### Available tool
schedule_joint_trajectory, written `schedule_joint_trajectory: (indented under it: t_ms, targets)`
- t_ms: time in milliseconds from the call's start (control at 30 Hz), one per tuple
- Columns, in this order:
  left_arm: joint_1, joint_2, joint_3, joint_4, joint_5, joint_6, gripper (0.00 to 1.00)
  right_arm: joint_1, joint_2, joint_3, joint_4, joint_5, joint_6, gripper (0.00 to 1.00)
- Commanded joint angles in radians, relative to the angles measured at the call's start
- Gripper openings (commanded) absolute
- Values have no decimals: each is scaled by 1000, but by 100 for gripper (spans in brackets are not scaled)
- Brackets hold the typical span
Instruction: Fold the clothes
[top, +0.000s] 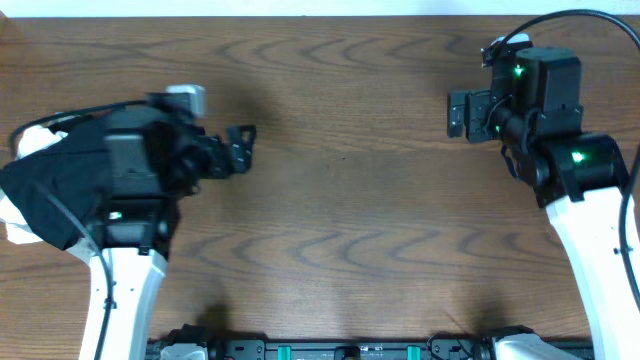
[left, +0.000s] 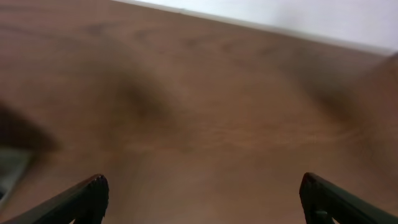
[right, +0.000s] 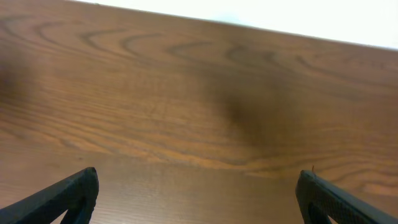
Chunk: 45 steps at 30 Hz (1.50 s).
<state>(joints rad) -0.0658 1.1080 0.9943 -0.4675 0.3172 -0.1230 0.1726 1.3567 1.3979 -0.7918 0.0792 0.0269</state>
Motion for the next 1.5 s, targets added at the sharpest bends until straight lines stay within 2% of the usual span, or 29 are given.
schedule_joint_trajectory:
  t_ms: [0, 67, 133, 300, 400, 467, 700, 867, 1033, 1367, 1467]
  targets:
    - [-127, 1, 3, -46, -400, 41, 98, -15, 40, 16, -2, 2, 18, 99]
    - [-189, 1, 3, -83, -477, 41, 98, -16, 61, 16, -1, 3, 18, 99]
    - [-229, 1, 3, -119, -491, 41, 98, -16, 71, 16, 6, 3, 18, 99]
    - [-239, -4, 3, -138, -491, 41, 98, -16, 67, 16, 4, 26, 6, 99]
    - [-239, -47, 3, -164, -487, 28, 98, -22, 26, 16, -46, 60, 81, 99]
    - [-238, -106, 3, -184, -482, -21, 98, -22, -27, 16, -62, 60, 115, 99]
    - [-239, -356, -2, -290, -407, -28, 98, -14, -280, -35, -116, 33, 115, 99]
    - [-238, -521, -66, -360, -408, -28, 98, 2, -507, -219, -90, 34, 115, 99]
    - [-239, -549, -108, -367, -407, -28, 98, 2, -696, -397, -91, 37, 115, 99]
    - [-239, -543, -108, -369, -407, -28, 98, 2, -748, -460, -418, 37, 115, 99]
    - [-239, -543, -108, -370, -407, -28, 98, 2, -748, -460, -436, 37, 115, 99]
